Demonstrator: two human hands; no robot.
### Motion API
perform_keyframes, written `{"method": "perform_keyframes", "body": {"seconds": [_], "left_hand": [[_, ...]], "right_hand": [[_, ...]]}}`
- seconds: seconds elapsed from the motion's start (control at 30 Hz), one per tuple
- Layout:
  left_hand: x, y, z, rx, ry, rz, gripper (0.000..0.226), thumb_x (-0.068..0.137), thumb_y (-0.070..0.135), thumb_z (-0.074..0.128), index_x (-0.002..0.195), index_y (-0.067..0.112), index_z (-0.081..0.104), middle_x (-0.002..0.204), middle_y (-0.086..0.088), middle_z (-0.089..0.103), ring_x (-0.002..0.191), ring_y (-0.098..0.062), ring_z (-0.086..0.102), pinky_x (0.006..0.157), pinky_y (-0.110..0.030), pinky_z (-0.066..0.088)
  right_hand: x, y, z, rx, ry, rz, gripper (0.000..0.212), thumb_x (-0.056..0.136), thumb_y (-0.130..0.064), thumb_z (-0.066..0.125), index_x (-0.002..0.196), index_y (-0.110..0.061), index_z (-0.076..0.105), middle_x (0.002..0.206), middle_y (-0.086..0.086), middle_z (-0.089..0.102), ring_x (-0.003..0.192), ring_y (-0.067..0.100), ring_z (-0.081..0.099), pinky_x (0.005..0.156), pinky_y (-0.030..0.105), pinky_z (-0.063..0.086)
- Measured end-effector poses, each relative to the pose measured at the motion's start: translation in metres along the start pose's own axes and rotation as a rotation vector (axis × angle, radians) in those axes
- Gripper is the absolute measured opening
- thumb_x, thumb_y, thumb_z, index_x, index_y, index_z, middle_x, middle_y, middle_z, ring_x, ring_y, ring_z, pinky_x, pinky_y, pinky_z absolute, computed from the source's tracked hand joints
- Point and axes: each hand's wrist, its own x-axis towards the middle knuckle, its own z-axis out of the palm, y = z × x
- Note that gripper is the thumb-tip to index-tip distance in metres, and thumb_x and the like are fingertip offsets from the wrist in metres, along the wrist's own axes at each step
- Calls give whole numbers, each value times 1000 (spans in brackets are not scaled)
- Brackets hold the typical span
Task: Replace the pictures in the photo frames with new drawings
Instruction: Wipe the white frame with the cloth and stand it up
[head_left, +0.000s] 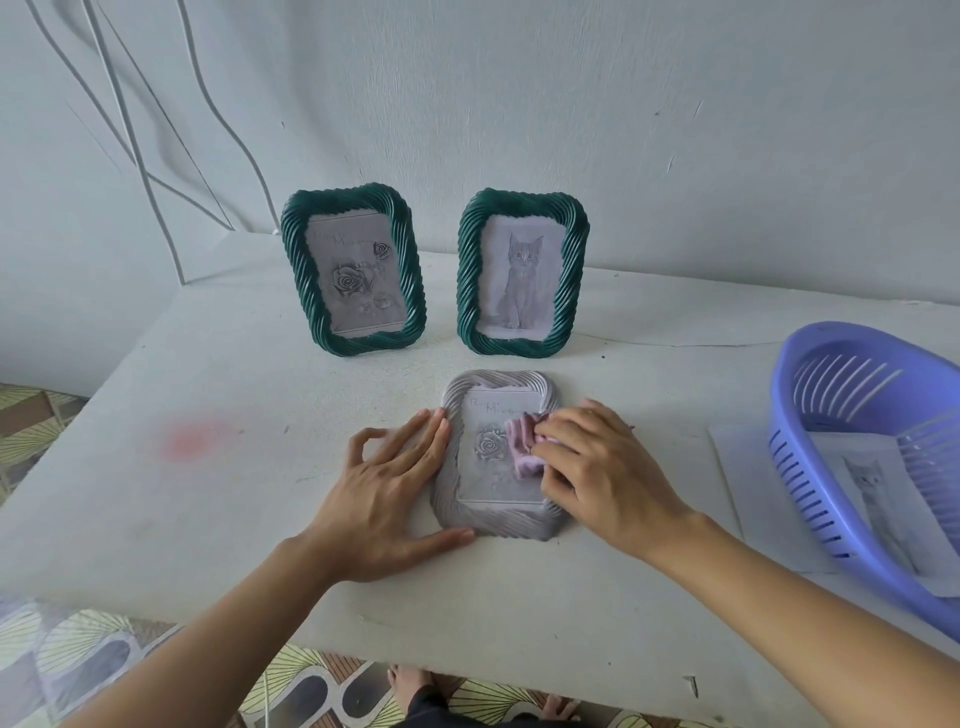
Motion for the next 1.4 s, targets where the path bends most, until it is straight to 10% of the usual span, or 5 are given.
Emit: {"method": "perform_keyframes", "body": {"seconds": [0.4, 0.97, 1.4], "left_hand": [[1, -1, 1, 2, -3, 0, 107, 83, 88, 34, 161, 19, 8, 167, 6, 6, 154, -7, -3, 119, -49, 17], [1, 0, 0, -14, 24, -16, 109, 81, 89, 38, 159, 16, 18, 167, 5, 12, 154, -7, 3, 118, -48, 21], [1, -2, -1, -38, -4, -8, 107, 82, 89, 36, 160, 22, 6, 167, 9, 3, 153, -3, -6, 121, -47, 14]], "right_hand": [[61, 2, 18, 83, 2, 203, 21, 90, -16, 59, 105, -12, 74, 115, 2, 68, 106, 24, 55, 89, 35, 49], [15, -33, 0, 456, -218, -73, 20, 90, -26, 56, 94, -26, 76, 102, -8, 63, 104, 16, 55, 93, 37, 42], [-3, -12, 11, 109, 104, 147, 23, 86, -16, 61, 103, -14, 76, 109, -2, 70, 110, 22, 60, 94, 37, 48]]}}
